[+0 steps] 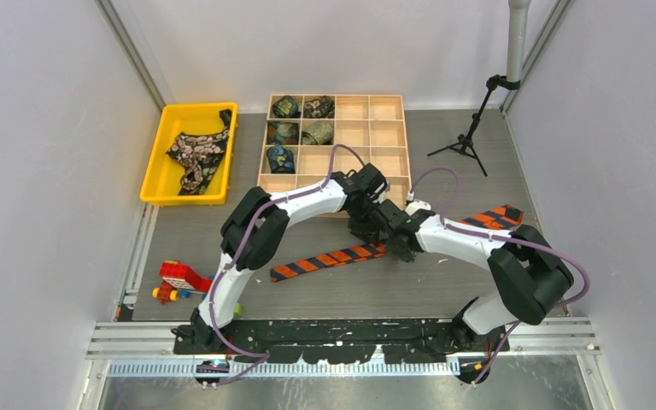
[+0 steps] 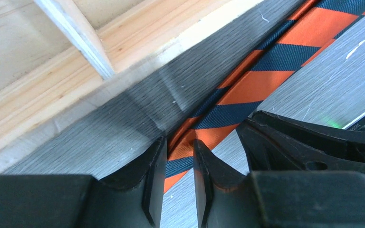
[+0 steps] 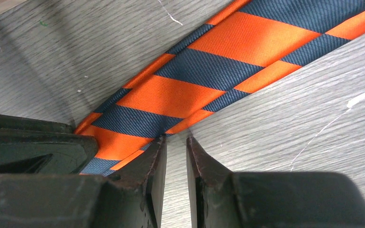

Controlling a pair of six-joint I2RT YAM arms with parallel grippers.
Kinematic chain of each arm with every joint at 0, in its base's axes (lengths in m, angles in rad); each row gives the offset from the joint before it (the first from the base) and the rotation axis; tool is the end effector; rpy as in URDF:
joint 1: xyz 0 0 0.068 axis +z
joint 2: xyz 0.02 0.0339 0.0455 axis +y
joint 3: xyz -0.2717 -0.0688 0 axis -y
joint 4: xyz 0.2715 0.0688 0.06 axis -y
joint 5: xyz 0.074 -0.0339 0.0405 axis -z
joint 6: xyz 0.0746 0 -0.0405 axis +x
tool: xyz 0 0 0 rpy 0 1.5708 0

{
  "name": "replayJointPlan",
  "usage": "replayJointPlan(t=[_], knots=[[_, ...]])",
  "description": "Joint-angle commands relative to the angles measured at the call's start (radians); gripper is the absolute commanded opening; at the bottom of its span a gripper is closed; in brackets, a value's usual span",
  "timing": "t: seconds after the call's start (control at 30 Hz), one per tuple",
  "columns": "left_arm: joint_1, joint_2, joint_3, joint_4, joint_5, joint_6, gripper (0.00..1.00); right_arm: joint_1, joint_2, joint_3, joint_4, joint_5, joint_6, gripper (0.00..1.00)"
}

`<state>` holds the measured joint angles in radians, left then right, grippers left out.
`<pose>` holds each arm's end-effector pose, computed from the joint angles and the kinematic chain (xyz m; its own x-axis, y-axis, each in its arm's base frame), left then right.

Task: Roll the ties
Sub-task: Flatten out the tie at the center of the board, then roll the tie at the center of the board.

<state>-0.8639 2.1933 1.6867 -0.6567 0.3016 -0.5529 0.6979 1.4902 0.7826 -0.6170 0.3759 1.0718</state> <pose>0.3095 -0.3965 0.1216 -0.9289 0.3154 -0.1940 0.3698 0.8182 -0.4402 0.2309 0.1579 0.1144 -0.8203 0.3780 -0.4293 0.3992 0.9158 0.0436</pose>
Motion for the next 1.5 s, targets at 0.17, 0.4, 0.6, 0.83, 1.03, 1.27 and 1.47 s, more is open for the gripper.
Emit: replayJointPlan(t=[0.17,0.4,0.6,0.83,1.03,1.27,1.47], knots=[[-0.001,-0.086,0.027,-0.031,0.046,0.027,0.33,-0.004,-0.109,-0.043,0.086,-0.035,-0.088,0.30],[0.038,-0.292,-0.099,-0.079,-0.058,0.028,0.39,0.003,-0.300,-0.057,0.085,-0.084,-0.155,0.34],[0.055,-0.553,-0.311,-0.100,-0.170,0.008,0.44,0.012,-0.374,-0.004,0.105,-0.136,-0.186,0.35],[0.058,-0.873,-0.622,-0.177,-0.349,-0.046,0.44,0.111,-0.262,0.105,0.151,-0.153,-0.227,0.35],[0.120,-1.090,-0.857,-0.175,-0.415,-0.117,0.40,0.224,-0.116,0.194,0.225,-0.145,-0.228,0.35],[0.226,-1.197,-1.019,-0.131,-0.425,-0.208,0.38,0.341,0.028,0.312,0.244,-0.140,-0.230,0.34],[0.343,-1.254,-1.134,-0.021,-0.335,-0.246,0.36,0.390,0.120,0.373,0.288,-0.186,-0.241,0.34]])
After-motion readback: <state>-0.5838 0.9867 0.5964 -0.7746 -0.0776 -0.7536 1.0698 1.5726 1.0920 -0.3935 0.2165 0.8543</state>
